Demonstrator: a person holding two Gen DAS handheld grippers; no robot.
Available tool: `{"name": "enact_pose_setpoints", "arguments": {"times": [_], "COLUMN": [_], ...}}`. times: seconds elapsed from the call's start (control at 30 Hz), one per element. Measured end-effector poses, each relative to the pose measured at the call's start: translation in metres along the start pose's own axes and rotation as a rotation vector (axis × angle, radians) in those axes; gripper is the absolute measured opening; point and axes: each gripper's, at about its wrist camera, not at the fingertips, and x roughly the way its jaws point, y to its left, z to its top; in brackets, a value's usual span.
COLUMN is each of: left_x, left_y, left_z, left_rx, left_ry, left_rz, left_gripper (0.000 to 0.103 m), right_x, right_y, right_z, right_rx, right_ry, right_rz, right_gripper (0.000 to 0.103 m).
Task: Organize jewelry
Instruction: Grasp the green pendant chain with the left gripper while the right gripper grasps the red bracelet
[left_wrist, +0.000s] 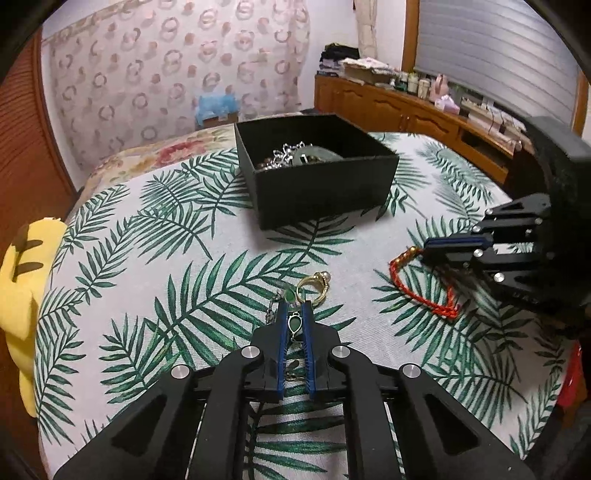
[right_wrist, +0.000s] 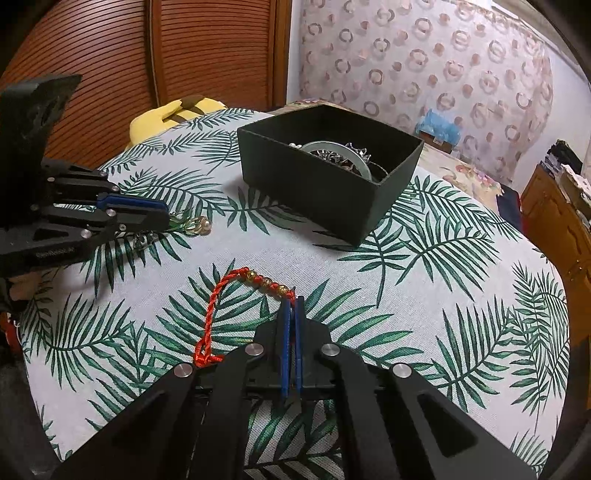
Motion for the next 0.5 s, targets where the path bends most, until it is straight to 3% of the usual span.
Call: {"name": "enact_pose_setpoints", "arguments": {"times": [0.3,0.5], "left_x": [-0.035,-0.047], "left_y": [0.009,0.013], "left_z": [0.01,0.021], "left_rx": [-0.057,-0.062], "left_ry": [-0.099,-0.142], "left_rz": [-0.048,-0.039], "left_gripper": [0.007,0.007], "right_x": [-0.001,-0.011], "right_y": [-0.005,-0.004], "right_z": [0.0,0.003], "right_rx": [0.032,0.043], "right_ry": [-0.001,-0.037], "right_rz": [0.026,0.034], "right_gripper": [0.001,0.0]}}
